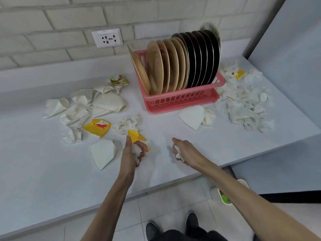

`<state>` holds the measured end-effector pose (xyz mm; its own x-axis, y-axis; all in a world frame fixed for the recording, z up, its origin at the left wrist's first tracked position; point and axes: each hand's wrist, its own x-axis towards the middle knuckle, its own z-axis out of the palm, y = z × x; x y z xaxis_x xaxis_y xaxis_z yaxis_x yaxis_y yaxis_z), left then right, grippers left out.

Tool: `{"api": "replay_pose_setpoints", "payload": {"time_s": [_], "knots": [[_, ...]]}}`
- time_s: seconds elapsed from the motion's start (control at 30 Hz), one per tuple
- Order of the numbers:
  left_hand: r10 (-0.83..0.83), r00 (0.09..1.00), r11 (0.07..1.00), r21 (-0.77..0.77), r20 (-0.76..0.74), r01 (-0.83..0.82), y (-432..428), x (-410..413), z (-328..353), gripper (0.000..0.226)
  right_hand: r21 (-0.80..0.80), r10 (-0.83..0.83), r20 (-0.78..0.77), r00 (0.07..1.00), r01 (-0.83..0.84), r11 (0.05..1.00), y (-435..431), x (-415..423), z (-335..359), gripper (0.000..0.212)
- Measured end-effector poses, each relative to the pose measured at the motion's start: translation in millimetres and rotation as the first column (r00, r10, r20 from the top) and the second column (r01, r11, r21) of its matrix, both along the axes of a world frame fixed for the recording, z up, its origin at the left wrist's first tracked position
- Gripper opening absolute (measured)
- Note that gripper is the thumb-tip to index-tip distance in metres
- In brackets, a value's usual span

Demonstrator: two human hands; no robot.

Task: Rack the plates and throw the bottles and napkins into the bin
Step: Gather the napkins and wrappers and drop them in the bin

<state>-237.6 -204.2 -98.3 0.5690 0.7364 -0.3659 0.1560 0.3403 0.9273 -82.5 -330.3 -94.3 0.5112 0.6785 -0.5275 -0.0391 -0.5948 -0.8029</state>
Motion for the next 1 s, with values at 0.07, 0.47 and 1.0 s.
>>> {"api": "replay_pose_setpoints", "payload": {"time_s": [0.07,0.47,1.0], "knots": [[-0.037,0.999,0.999,-0.003,-0.038,0.037,-4,1,-8,0.036,-0.042,-0.081,-0.068,0.994,0.078,0.996,-8,-4,-11,0.025],[-0.381,0.913,0.908,-0.128,0.143,0.399,-77,18,-36,0.022,0.188,-0.280,-0.111,0.954,0.297,0.936,-115,-32,-43,0.008],[-0.754,0.583,0.652,-0.238,-0.301,0.720,-293,159,-154,0.026,-0.047,-0.540,-0.197,0.818,0.542,0.839,-336,57,-191,0.043]]}}
